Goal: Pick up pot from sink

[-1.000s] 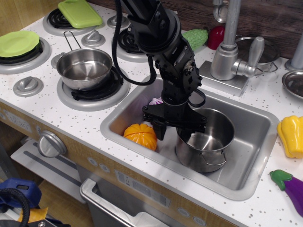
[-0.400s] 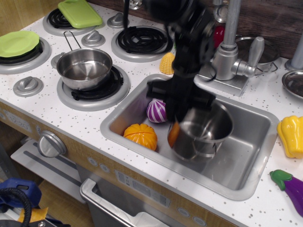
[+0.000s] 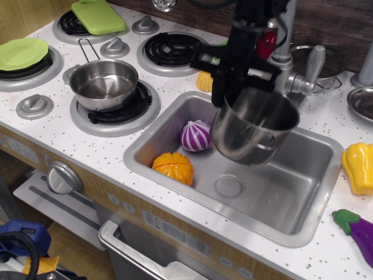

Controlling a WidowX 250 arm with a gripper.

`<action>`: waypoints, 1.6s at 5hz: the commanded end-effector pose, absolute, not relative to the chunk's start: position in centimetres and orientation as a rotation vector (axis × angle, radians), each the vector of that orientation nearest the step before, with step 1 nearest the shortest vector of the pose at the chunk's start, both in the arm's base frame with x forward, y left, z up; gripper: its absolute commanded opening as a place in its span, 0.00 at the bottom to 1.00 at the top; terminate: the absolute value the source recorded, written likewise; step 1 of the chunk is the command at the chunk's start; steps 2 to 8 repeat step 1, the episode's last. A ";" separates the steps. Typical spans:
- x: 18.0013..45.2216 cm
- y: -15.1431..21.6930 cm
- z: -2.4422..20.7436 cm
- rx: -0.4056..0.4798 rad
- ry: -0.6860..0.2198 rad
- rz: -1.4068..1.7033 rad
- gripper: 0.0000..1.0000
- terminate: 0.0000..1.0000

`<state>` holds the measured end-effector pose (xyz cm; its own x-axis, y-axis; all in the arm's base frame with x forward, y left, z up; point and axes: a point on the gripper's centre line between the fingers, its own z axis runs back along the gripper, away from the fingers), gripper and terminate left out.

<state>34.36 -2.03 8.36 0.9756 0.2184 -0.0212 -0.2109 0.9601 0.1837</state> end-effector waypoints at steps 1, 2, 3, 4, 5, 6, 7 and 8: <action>34.3 -3.0 11.4 0.194 -0.043 0.204 0.00 1.00; 34.3 -3.0 11.4 0.194 -0.043 0.204 0.00 1.00; 34.3 -3.0 11.4 0.194 -0.043 0.204 0.00 1.00; 34.3 -3.0 11.4 0.194 -0.043 0.204 0.00 1.00; 34.3 -3.0 11.4 0.194 -0.043 0.204 0.00 1.00; 34.3 -3.0 11.4 0.194 -0.043 0.204 0.00 1.00; 34.3 -3.0 11.4 0.194 -0.043 0.204 0.00 1.00; 34.3 -3.0 11.4 0.194 -0.043 0.204 0.00 1.00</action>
